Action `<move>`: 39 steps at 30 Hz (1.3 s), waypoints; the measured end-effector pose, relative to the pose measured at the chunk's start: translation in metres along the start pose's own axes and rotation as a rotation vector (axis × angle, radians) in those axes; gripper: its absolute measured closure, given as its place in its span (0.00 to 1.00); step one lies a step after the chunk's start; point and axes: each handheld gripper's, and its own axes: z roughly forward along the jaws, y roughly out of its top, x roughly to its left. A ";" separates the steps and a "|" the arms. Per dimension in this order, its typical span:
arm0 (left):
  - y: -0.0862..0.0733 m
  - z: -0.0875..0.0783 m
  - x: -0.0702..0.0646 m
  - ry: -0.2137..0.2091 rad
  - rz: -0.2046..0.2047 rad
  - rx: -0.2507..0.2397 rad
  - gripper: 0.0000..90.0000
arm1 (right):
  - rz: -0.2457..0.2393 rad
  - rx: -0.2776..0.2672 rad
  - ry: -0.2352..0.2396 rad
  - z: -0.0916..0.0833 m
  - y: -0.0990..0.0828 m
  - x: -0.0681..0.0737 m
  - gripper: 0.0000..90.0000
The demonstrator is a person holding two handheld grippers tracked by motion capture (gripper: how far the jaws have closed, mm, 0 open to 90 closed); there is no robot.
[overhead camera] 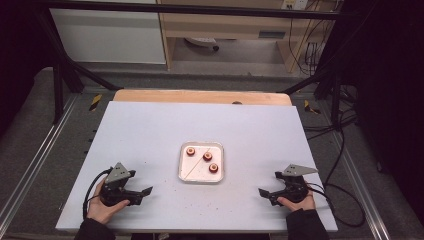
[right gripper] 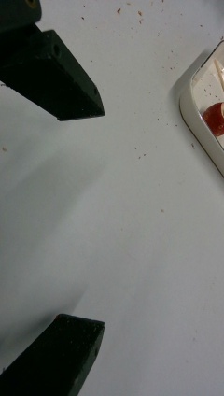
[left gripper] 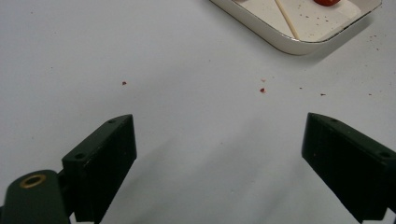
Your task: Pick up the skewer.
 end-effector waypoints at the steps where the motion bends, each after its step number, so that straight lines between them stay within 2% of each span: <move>1: 0.000 0.000 0.000 0.002 -0.002 0.000 0.11 | 0.000 0.000 0.000 0.000 0.000 0.000 0.01; 25: 0.012 0.007 -0.013 -0.022 0.012 0.024 0.09 | -0.019 0.003 -0.003 0.000 0.004 0.002 0.01; 39: 0.027 0.016 -0.027 -0.019 0.032 0.052 0.11 | -0.021 0.003 -0.002 0.000 0.004 0.002 0.01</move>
